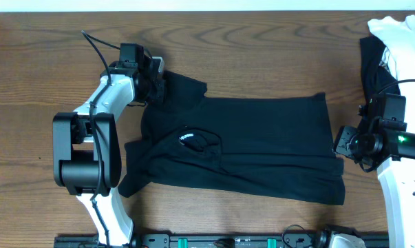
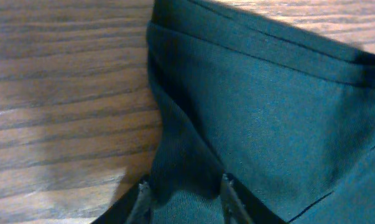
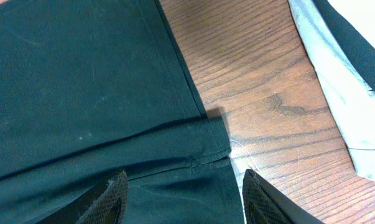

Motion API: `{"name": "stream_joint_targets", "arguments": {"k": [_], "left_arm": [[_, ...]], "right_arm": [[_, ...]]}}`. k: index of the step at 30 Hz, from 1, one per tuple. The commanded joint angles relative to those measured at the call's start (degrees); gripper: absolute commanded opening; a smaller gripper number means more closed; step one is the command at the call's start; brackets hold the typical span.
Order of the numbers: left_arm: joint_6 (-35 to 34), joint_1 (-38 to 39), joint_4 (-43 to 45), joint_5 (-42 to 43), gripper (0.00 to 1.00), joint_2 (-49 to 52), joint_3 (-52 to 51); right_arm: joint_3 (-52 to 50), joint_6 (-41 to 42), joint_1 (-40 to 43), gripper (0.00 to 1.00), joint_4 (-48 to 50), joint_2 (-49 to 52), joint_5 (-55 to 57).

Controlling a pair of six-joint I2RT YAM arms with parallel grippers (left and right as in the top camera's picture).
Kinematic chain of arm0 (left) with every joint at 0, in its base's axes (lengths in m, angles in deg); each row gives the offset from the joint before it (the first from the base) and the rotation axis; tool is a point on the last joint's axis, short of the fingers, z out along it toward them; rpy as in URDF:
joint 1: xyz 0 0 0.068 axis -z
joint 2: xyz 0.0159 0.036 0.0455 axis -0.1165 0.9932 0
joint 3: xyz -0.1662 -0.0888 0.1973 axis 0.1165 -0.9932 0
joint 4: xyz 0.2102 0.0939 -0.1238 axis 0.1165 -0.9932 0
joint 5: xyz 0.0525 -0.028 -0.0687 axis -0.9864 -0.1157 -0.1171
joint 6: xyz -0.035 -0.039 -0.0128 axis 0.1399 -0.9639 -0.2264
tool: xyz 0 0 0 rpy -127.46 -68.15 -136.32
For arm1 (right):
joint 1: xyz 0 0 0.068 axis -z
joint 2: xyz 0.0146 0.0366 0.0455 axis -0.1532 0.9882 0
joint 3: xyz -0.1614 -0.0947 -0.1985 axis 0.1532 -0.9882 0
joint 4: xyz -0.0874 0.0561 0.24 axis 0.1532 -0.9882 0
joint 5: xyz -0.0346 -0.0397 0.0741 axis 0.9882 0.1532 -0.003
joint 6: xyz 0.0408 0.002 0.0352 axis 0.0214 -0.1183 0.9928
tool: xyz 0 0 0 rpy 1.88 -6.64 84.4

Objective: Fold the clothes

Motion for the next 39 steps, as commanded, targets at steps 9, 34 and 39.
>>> {"name": "stream_joint_targets", "arguments": {"k": [9,34,39], "left_arm": [[0.70,-0.04,-0.68,1.60,0.13,0.13,1.22],[-0.22,-0.04,-9.79,6.99,0.06,-10.51,1.22],[-0.24,-0.04,-10.01,6.99,0.06,-10.51,1.22]], "right_arm": [[0.68,-0.52,0.15,0.57,-0.55,0.24,-0.22],[2.47,-8.98,-0.31,0.75,36.76,22.58,-15.17],[2.47,-8.96,-0.39,0.75,46.99,30.56,-15.19]]}}
